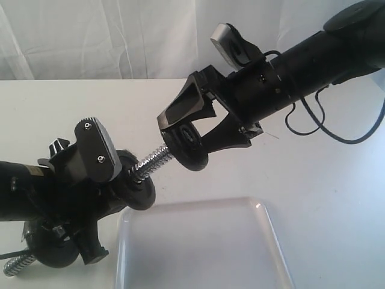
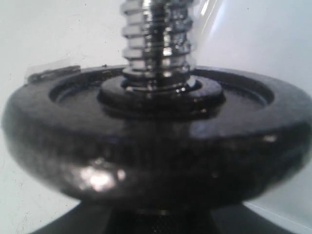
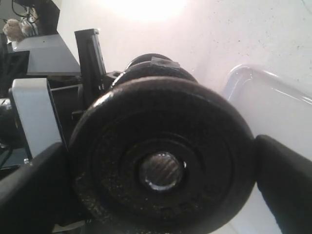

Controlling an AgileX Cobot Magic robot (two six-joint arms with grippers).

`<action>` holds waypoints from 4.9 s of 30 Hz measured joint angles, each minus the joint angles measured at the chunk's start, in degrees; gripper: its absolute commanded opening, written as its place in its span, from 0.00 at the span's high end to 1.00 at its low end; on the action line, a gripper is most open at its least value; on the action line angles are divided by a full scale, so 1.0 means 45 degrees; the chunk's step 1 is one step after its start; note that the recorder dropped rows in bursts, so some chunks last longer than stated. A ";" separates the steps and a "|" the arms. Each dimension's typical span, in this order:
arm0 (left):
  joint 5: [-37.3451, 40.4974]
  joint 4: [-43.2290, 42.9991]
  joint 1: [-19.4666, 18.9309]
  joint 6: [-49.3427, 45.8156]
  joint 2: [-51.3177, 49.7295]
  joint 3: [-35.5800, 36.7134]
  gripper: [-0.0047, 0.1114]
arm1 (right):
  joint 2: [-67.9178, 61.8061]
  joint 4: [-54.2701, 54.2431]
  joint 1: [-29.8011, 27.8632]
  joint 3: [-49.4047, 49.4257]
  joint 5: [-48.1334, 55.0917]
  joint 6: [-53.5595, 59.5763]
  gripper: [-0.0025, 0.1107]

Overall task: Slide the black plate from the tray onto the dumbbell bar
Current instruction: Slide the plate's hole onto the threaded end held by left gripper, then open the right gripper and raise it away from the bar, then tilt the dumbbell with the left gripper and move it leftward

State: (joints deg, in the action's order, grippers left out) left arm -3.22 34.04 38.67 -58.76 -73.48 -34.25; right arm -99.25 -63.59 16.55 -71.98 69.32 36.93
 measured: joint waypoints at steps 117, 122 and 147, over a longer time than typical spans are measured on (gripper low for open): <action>0.3732 -0.3125 -0.1041 0.0957 -0.2877 -0.3087 0.96 | 0.3159 0.1738 -0.0092 -0.1377 0.0096 0.0546 0.98; 0.3051 -0.2524 -0.1349 0.0968 -0.3019 -0.3287 0.96 | 0.3159 0.2092 -0.0092 -0.1081 0.0096 0.0546 0.98; 0.1723 0.2564 -0.1971 -0.0686 -0.3019 -0.3311 0.96 | 0.3159 0.2186 -0.0092 -0.1067 0.0096 0.0395 0.98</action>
State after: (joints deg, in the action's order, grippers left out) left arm 4.53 45.58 29.80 -61.85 -87.06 -49.15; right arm -85.03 -53.75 16.14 -76.78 69.75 38.70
